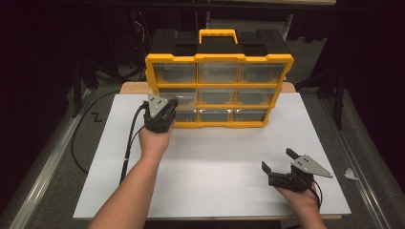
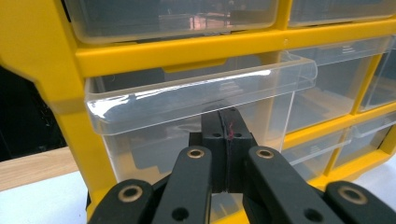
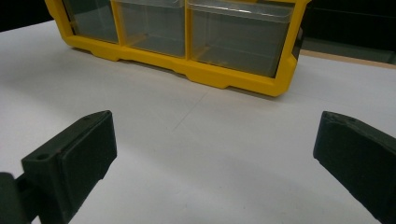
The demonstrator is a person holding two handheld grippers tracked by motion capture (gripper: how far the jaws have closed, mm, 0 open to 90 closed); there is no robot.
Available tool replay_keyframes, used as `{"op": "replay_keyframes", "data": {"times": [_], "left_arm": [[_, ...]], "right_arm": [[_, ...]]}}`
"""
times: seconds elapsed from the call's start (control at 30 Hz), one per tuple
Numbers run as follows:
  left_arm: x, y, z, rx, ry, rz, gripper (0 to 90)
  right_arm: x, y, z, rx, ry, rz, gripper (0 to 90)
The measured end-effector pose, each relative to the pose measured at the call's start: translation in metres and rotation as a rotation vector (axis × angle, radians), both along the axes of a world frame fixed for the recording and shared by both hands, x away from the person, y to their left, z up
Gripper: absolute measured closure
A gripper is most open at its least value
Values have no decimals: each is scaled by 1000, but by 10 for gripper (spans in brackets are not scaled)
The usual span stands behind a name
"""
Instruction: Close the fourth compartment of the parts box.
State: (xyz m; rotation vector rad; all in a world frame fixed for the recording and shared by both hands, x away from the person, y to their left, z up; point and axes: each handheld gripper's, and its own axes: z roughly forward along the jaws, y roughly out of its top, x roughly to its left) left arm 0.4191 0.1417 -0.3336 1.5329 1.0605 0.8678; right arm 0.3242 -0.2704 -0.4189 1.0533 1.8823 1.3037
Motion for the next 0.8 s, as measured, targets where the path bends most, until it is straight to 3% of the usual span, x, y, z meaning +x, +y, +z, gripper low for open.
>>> {"op": "replay_keyframes", "data": {"times": [0.67,0.8], "left_arm": [[24,-1,4,3,35,39,897],[24,-2,3,15,24,41,897]], "right_arm": [[1,-1,-1,18,8,-1,8],[1,-2,-1,18,8,-2,8]]}}
